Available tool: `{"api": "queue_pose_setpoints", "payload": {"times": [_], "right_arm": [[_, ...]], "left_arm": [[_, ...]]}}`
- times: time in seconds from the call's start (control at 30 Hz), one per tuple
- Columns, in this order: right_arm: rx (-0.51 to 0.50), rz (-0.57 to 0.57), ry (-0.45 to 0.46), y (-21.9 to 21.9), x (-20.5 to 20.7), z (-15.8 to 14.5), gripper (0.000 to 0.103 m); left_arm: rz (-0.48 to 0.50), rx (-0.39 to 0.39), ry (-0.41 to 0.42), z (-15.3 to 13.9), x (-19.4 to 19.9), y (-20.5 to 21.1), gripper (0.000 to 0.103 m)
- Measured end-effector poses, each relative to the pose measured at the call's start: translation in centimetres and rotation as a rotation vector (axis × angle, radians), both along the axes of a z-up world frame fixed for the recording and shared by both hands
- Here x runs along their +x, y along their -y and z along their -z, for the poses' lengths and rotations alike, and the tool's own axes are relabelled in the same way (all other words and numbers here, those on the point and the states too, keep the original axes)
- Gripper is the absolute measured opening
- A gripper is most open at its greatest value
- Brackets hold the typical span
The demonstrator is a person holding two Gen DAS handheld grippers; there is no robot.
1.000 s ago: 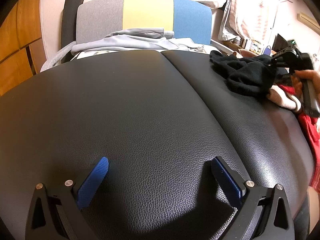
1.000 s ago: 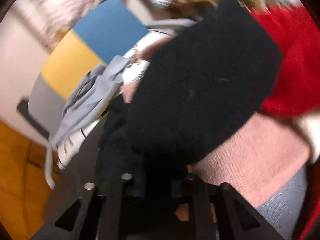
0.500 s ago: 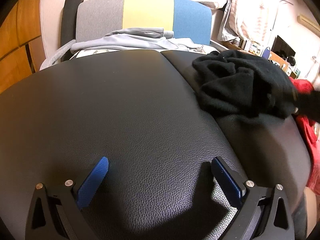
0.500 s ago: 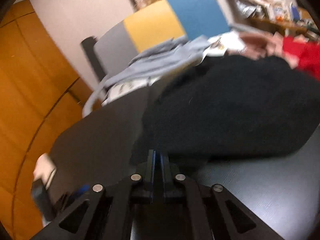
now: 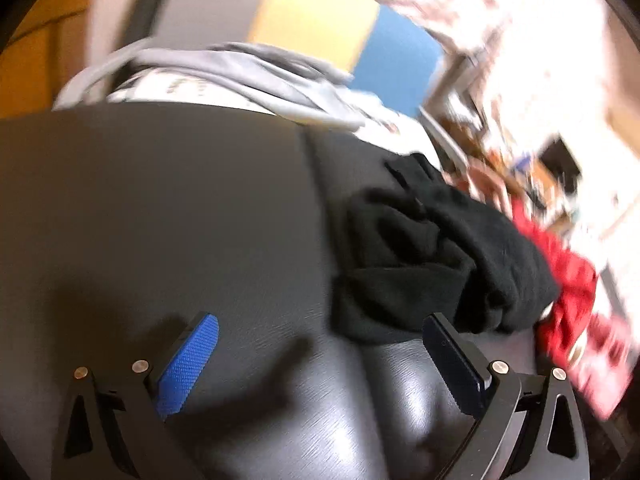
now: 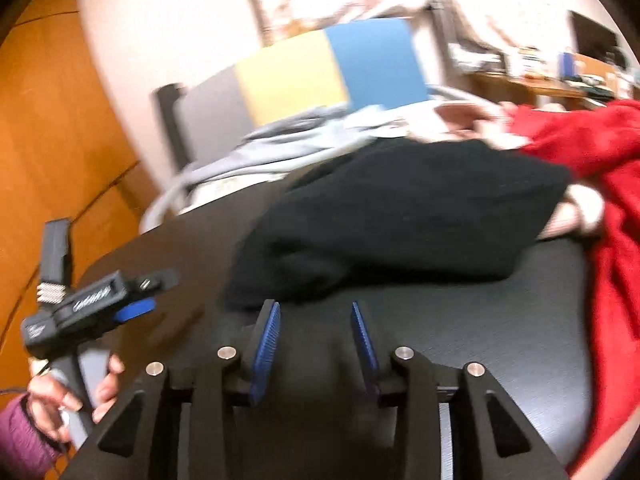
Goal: Fold clothes
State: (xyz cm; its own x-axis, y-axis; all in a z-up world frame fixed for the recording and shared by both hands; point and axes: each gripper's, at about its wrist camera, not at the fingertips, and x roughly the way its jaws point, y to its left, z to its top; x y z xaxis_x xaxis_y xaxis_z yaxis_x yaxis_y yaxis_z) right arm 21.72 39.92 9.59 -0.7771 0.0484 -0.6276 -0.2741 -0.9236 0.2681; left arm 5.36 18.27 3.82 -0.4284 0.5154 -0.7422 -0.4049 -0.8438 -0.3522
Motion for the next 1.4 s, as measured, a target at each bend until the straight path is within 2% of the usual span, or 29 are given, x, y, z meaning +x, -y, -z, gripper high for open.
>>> {"api": "queue_pose_setpoints", "payload": {"times": [0.03, 0.1, 0.17, 0.23, 0.33, 0.4, 0.47, 0.5, 0.57, 0.6, 0.63, 0.77, 0.87, 1.0, 1.1, 1.2, 1.4], "right_arm": [[0.027, 0.018, -0.003, -0.8, -0.1, -0.3, 0.040], [0.090, 0.033, -0.009, -1.9, -0.6, -0.8, 0.043], [0.171, 0.041, -0.004, -2.6, -1.7, -1.2, 0.045], [0.258, 0.030, 0.029, -3.8, -3.0, -1.1, 0.046], [0.310, -0.004, 0.124, -5.8, -5.8, 0.3, 0.046], [0.282, -0.033, 0.196, -6.7, -8.0, 2.2, 0.046], [0.245, -0.032, 0.295, -7.3, -9.3, 4.7, 0.046], [0.221, -0.020, 0.315, -7.4, -9.3, 5.7, 0.047], [0.188, 0.023, 0.250, -7.6, -8.3, 6.0, 0.047], [0.183, 0.030, 0.246, -7.6, -8.1, 6.1, 0.047], [0.178, 0.038, 0.243, -7.6, -7.9, 6.1, 0.047], [0.209, 0.048, 0.258, -7.2, -7.8, 6.2, 0.047], [0.191, 0.066, 0.253, -7.4, -7.6, 6.2, 0.047], [0.112, 0.042, 0.127, -5.9, -4.8, 3.7, 0.047], [0.146, 0.044, 0.022, -2.7, -1.7, 1.6, 0.047], [0.142, -0.022, -0.013, 1.0, -0.3, 1.1, 0.047], [0.056, -0.158, -0.013, 7.8, 0.3, 1.4, 0.047]], "left_arm": [[0.043, -0.026, 0.008, 0.2, -0.5, -1.7, 0.103], [0.081, -0.018, 0.047, 0.4, -1.6, -4.4, 0.103], [0.062, 0.073, 0.099, 0.5, -2.6, -5.9, 0.103], [0.019, 0.123, 0.122, 0.7, -3.4, -7.1, 0.103], [-0.001, -0.003, 0.145, 2.2, -4.9, -9.6, 0.103], [-0.005, -0.002, 0.132, 2.5, -5.0, -10.1, 0.103], [0.027, -0.053, 0.108, 2.5, -4.5, -10.5, 0.101], [0.047, -0.080, 0.093, 2.4, -4.2, -10.8, 0.095], [0.089, -0.089, 0.063, 1.7, -3.7, -10.7, 0.073], [0.113, -0.088, 0.057, 1.3, -3.4, -10.7, 0.056], [0.131, -0.105, 0.041, 0.8, -3.1, -10.8, 0.048], [0.174, -0.197, -0.038, -0.1, -1.7, -11.3, 0.048], [0.173, -0.208, -0.053, -0.3, -1.0, -11.1, 0.049], [0.172, -0.219, -0.061, -1.3, 0.4, -9.8, 0.053], [0.112, -0.247, -0.136, -2.7, 2.3, -6.8, 0.061], [0.027, -0.254, -0.194, -3.7, 4.0, -2.9, 0.071], [-0.154, -0.247, -0.169, -4.2, 5.5, 4.6, 0.076]]}}
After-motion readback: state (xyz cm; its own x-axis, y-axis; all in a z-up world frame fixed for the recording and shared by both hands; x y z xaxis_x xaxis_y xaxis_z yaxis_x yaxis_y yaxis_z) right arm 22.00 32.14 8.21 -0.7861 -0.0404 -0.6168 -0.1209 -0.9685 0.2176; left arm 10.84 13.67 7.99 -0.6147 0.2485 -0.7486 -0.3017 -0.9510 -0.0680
